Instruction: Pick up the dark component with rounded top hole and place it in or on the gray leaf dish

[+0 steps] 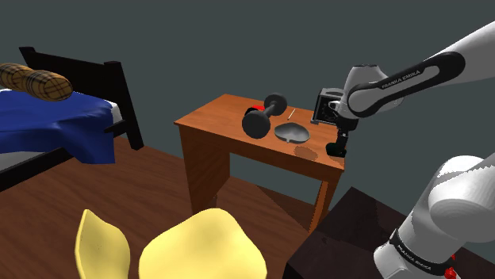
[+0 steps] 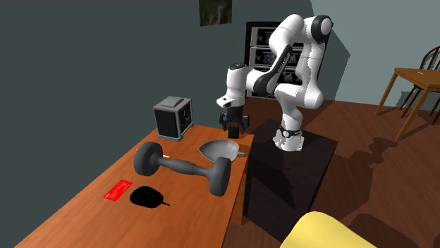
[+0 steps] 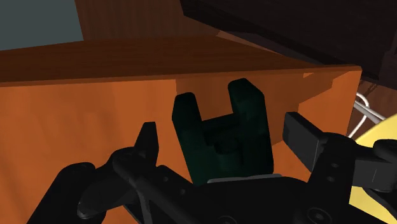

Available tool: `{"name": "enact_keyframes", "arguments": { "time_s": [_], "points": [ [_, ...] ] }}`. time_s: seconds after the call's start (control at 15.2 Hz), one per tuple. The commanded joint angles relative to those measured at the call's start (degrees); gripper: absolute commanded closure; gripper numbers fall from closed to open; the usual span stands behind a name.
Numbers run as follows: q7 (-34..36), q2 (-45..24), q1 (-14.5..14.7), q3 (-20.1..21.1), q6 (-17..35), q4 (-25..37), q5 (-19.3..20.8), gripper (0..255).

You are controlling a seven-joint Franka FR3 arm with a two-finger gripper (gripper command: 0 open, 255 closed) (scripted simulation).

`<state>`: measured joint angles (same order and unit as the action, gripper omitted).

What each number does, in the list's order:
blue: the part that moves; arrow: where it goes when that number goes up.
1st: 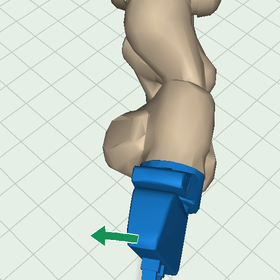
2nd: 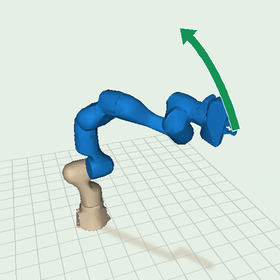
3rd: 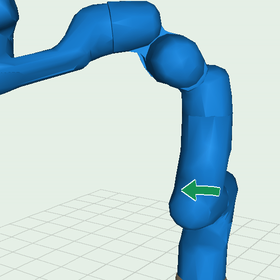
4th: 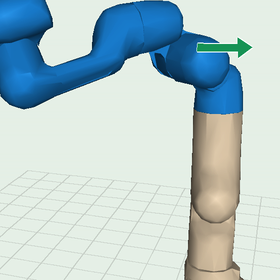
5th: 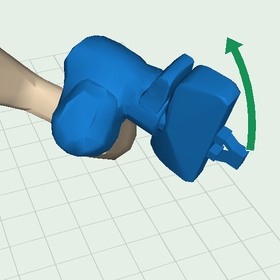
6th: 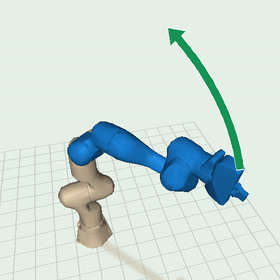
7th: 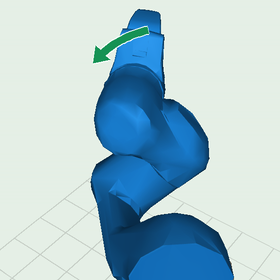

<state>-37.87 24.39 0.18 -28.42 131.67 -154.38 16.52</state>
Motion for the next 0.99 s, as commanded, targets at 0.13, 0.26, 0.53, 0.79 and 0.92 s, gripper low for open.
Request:
{"name": "enact_keyframes", "arguments": {
  "time_s": [0.13, 0.26, 0.53, 0.79, 0.92],
  "points": [
    [-0.03, -0.08, 0.01, -0.04, 0.11, -0.02, 0.00, 0],
    [-0.03, -0.07, 0.01, -0.03, 0.10, -0.02, 0.00, 255],
    [-0.02, -0.05, 0.00, -0.03, 0.10, -0.03, 0.00, 255],
    [-0.02, -0.07, 0.01, -0.03, 0.12, -0.04, 0.00, 255],
    [0.03, 0.57, -0.06, 0.20, -0.90, 0.35, 0.01, 255]
  ]
}}
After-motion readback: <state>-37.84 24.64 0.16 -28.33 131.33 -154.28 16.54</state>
